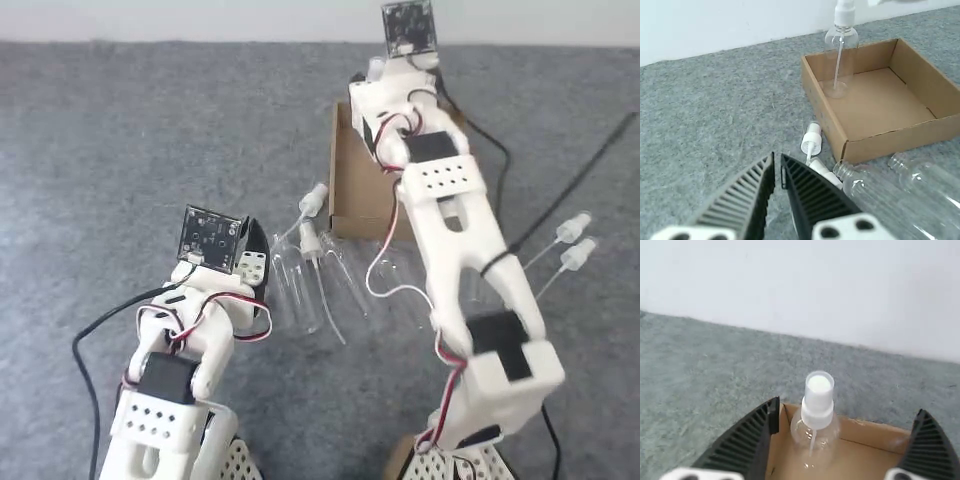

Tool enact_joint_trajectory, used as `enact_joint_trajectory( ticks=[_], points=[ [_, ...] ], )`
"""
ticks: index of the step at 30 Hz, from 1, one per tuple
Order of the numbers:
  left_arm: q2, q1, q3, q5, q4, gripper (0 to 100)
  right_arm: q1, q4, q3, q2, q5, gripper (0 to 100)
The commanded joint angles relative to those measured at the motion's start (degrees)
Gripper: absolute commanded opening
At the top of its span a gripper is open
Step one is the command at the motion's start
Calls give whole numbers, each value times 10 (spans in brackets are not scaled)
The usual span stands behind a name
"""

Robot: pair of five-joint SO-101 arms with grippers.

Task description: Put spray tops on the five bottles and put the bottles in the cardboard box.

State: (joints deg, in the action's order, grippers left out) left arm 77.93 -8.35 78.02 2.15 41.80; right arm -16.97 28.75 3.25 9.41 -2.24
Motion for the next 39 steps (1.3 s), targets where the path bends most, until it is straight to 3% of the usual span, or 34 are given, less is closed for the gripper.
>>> enact_joint_trajectory(
  ticks=[1, 11, 25, 28, 31, 35, 39],
  points=[
    [12, 1, -4, -4, -15, 12, 0, 67, 37, -115, -2, 348],
    [12, 1, -4, -4, -15, 12, 22, 291, 35, -278, -1, 349],
    [11, 1, -3, -3, -13, 12, 183, 613, 35, -403, 1, 350],
    [12, 1, -5, -3, -13, 12, 247, 662, 34, -400, 85, 350],
    [10, 1, -8, -3, -12, 12, 301, 664, -2, -401, 200, 349],
    [8, 1, -19, -2, -2, 14, 306, 606, -117, -400, 214, 349],
    [8, 1, -81, -2, 89, 16, 291, 501, -238, -400, 213, 348]
  ],
)
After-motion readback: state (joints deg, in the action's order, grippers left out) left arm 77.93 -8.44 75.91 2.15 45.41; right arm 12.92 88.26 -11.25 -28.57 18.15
